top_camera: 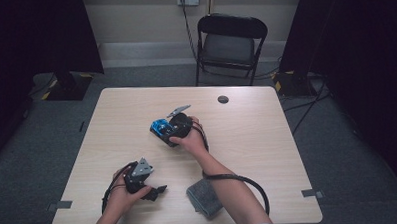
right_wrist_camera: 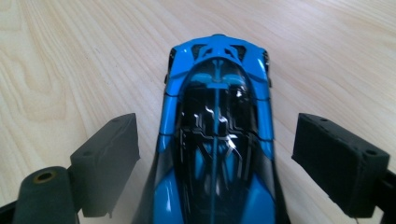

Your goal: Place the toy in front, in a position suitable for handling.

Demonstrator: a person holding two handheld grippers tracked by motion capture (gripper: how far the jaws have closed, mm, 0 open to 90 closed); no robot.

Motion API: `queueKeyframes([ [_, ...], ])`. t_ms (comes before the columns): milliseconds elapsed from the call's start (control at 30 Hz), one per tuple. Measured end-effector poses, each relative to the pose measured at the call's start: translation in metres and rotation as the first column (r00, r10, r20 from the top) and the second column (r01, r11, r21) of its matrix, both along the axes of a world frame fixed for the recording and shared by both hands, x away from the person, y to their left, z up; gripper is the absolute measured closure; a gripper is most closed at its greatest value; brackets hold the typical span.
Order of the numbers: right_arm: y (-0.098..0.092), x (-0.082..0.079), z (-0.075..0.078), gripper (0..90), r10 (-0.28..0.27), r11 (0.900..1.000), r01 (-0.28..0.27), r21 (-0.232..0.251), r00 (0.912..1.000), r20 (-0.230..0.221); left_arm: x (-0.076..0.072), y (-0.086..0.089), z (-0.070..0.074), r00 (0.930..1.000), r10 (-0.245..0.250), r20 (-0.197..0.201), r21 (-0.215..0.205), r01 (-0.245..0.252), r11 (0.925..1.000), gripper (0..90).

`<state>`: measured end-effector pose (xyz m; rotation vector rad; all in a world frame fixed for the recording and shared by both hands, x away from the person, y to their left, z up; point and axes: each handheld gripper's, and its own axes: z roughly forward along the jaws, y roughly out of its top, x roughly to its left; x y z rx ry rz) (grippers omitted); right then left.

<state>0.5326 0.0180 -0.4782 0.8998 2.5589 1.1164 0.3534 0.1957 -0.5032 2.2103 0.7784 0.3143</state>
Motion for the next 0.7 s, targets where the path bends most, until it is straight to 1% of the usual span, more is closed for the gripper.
queueKeyframes([
  [33, 0.003, 0.0, -0.001, 13.7, 0.002, 1.0, -0.002, -0.013, 1.0, 0.007, 0.0, 0.0, 0.0, 1.0, -0.001, 0.0, 0.001, 0.001, 1.0, 8.8],
  [100, 0.007, 0.002, -0.003, 13.7, 0.001, 1.0, -0.001, -0.031, 1.0, 0.003, 0.0, 0.0, 0.0, 1.0, -0.001, 0.0, 0.001, 0.001, 1.0, 8.8],
  [167, 0.009, 0.004, -0.005, 13.7, -0.002, 1.0, 0.002, -0.025, 1.0, -0.004, 0.0, 0.0, 0.0, 1.0, -0.001, 0.0, 0.001, 0.001, 1.0, 8.7],
  [233, 0.011, 0.005, -0.007, 13.9, -0.008, 1.0, 0.008, -0.029, 1.0, 0.006, 0.0, 0.0, 0.0, 1.0, -0.001, 0.001, 0.001, 0.001, 1.0, 8.8],
  [333, 0.012, 0.007, -0.011, 14.1, -0.017, 0.999, 0.017, -0.035, 0.9997, -0.015, 0.0, 0.0, 0.0, 1.0, -0.001, 0.001, 0.001, 0.001, 1.0, 8.8],
  [400, 0.012, 0.007, -0.012, 14.1, -0.021, 0.999, 0.021, -0.042, 0.9997, -0.012, 0.0, 0.0, 0.0, 1.0, -0.001, 0.0, 0.001, 0.001, 1.0, 8.8],
  [467, 0.012, 0.007, -0.013, 16.2, -0.027, 0.999, 0.027, -0.024, 0.9995, -0.019, 0.0, 0.0, 0.0, 1.0, -0.001, 0.0, 0.002, 0.001, 1.0, 8.8],
  [500, 0.012, 0.007, -0.013, 16.2, -0.027, 0.999, 0.027, -0.024, 0.9995, -0.019, 0.0, 0.0, 0.0, 1.0, -0.001, 0.0, 0.002, 0.001, 1.0, 8.8],
  [600, 0.014, 0.005, -0.016, 21.3, -0.028, 0.999, 0.028, -0.041, 0.9996, -0.01, 0.0, 0.0, 0.0, 1.0, -0.001, 0.001, 0.002, 0.001, 1.0, 8.7],
  [633, 0.014, 0.005, -0.017, 22.7, -0.028, 0.998, 0.027, -0.048, 0.9996, -0.011, 0.0, 0.0, 0.0, 1.0, -0.006, 0.001, 0.008, 0.006, 0.9999, 8.7],
  [700, 0.014, 0.005, -0.018, 22.1, -0.03, 0.998, 0.029, -0.054, 0.9995, -0.009, 0.0, 0.0, 0.0, 1.0, -0.006, 0.001, 0.008, 0.006, 0.9999, 8.8],
])
